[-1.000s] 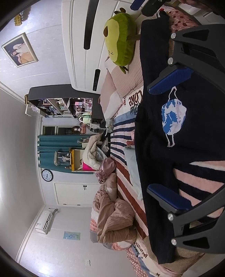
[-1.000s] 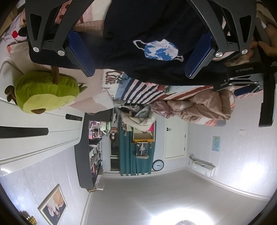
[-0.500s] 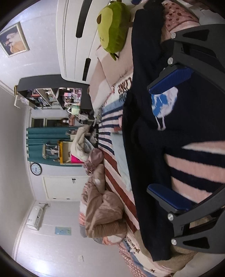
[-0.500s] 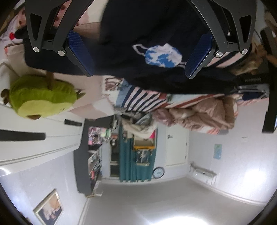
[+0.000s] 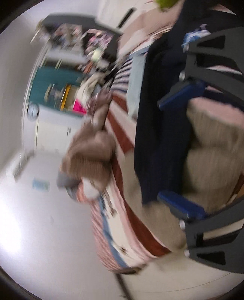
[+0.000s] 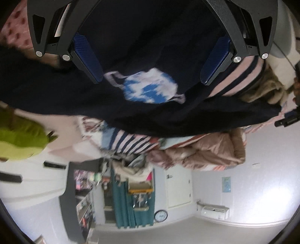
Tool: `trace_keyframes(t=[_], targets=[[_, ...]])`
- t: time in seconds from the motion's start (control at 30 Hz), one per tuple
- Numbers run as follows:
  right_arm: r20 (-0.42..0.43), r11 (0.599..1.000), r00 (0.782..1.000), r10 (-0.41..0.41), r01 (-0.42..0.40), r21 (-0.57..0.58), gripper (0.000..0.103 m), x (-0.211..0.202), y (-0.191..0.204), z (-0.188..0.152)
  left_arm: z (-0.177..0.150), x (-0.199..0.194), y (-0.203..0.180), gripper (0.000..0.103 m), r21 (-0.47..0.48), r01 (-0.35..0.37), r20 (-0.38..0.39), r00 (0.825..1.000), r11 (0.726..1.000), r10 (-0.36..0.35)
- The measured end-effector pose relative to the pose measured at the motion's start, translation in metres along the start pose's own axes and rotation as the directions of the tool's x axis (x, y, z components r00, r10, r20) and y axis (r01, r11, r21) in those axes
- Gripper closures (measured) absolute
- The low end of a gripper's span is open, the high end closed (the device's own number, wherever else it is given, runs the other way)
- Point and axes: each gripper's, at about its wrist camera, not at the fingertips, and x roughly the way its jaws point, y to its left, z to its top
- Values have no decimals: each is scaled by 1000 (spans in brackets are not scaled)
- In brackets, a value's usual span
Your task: Fold small clothes
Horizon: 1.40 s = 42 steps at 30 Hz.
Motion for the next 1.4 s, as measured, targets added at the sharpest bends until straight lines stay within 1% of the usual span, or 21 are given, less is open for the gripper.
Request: trace_keyframes(t=[0.07,0.13,0.23,0.3,0.4,0.47,0.53,0.63,0.73,0.8,0.9,0.93,0.97,1.1,1.17,1.2,1.23,1.27,1.33,1.37,1.4], targets=[[-35,999,999,42,-42,17,0,11,8,-3,-3,13,20,24,-46,-4,-27,1000,999,3],[-55,999,998,44,-44,13,0,19,15,-3,-8,24,25,25,-36,-21,-51,999,999,19],[-68,999,997,35,-36,-7,0,24,25,-2,-12,33,24,49,-7,3,-74,997,1000,-4],[-70,999,997,40,-41,-11,0,25,28,-1,-16,39,20,52,30,1,-81,997,1000,1],[-73,999,997,37,-38,-17,0,25,32,0,-20,45,16,73,40,12,-116,993,999,-7],[-75,999,997,33,-35,-18,0,25,32,-1,-22,41,13,93,57,5,-104,995,998,1],[-73,999,997,33,-33,-10,0,25,30,-2,-20,32,9,95,64,25,-76,997,998,-20],[-64,999,997,44,-43,16,0,22,23,-4,-11,8,-8,96,104,101,-15,995,989,-100],[-44,997,997,64,-62,41,0,17,14,-7,-2,-12,-28,96,126,122,47,991,984,-129],[-34,996,997,71,-69,51,0,13,7,-10,2,-30,-47,96,105,184,80,978,977,-193],[-7,998,999,40,-40,45,0,-1,-11,-16,1,-49,-83,96,154,257,101,956,954,-274],[2,999,1000,28,-28,43,0,-6,-18,-18,-1,-54,-99,97,182,283,96,948,942,-303],[9,999,1000,18,-19,44,0,-10,-25,-19,-4,-59,-121,96,210,326,82,934,922,-349],[47,997,997,-57,55,55,0,-37,-58,-27,-21,-67,-188,97,254,451,12,883,856,-469],[69,993,992,-104,100,58,0,-53,-76,-32,-42,-66,-231,97,266,538,-71,838,799,-541],[78,990,989,-129,123,70,0,-62,-88,-35,-53,-64,-247,97,261,583,-116,810,769,-575],[83,987,986,-144,137,84,0,-68,-97,-37,-60,-63,-261,97,255,614,-148,788,747,-597],[87,984,984,-154,146,98,0,-73,-103,-39,-75,-58,-280,97,241,668,-210,744,704,-634],[92,976,979,-179,165,141,0,-86,-123,-46,-106,-50,-309,97,225,731,-336,679,644,-653],[92,973,977,-191,175,152,0,-89,-128,-49,-121,-47,-320,97,232,746,-386,660,624,-645],[88,968,975,-206,190,164,0,-92,-133,-51,-132,-46,-326,97,240,753,-417,650,613,-635]])
